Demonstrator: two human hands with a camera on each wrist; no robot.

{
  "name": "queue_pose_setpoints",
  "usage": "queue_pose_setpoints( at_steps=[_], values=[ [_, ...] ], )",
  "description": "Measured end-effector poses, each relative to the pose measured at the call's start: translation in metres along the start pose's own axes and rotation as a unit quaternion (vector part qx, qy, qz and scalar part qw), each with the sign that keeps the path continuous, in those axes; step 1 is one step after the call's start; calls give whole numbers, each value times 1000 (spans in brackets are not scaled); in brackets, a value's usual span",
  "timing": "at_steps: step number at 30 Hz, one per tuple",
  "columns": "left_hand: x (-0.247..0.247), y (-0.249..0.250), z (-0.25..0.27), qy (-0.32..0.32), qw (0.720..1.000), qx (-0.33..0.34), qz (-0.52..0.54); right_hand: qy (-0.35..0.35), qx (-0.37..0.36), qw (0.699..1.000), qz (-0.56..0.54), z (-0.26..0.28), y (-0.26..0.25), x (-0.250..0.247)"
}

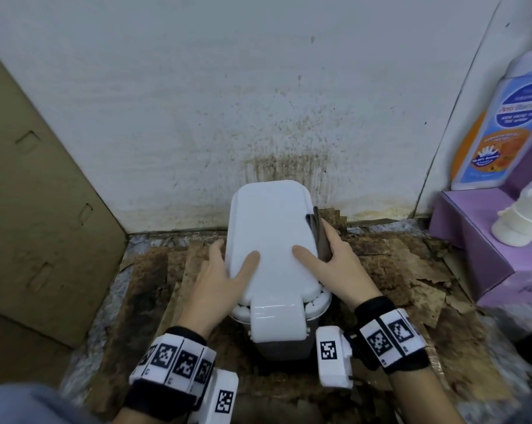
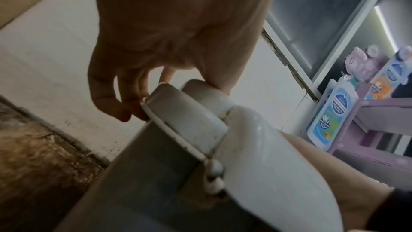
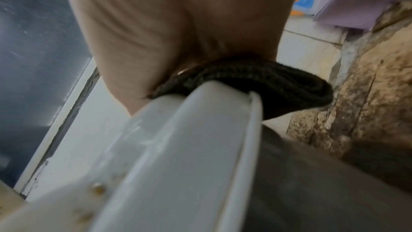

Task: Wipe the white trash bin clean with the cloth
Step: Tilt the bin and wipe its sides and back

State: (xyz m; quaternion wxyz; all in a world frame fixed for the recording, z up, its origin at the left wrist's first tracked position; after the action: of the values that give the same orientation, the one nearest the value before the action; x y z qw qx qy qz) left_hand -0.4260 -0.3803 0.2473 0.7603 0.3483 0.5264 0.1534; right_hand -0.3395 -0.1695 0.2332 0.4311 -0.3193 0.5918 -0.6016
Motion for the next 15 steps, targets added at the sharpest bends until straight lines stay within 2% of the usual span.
queue_pose_setpoints(
  at_steps=[9,15],
  values=[
    [3,2,2,-26,993,25,113,42,-1,999,2,5,3,3],
    [-9,6,-6,-59,989,62,119,111,-2,993,-28,12,11,16]
  ],
)
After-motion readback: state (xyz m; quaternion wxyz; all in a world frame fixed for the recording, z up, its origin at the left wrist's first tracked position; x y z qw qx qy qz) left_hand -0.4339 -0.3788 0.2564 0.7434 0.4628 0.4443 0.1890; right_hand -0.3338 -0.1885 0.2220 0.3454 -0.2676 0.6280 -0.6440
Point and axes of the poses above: each hand's wrist, its own z-axis away from the middle knuckle, its own x-axis out of the palm, y = z × x, the point moved 5 cm from there along -z, towards the middle knuckle, and after that the axes turned 9 degrees about -z, right-handed, at the moved point
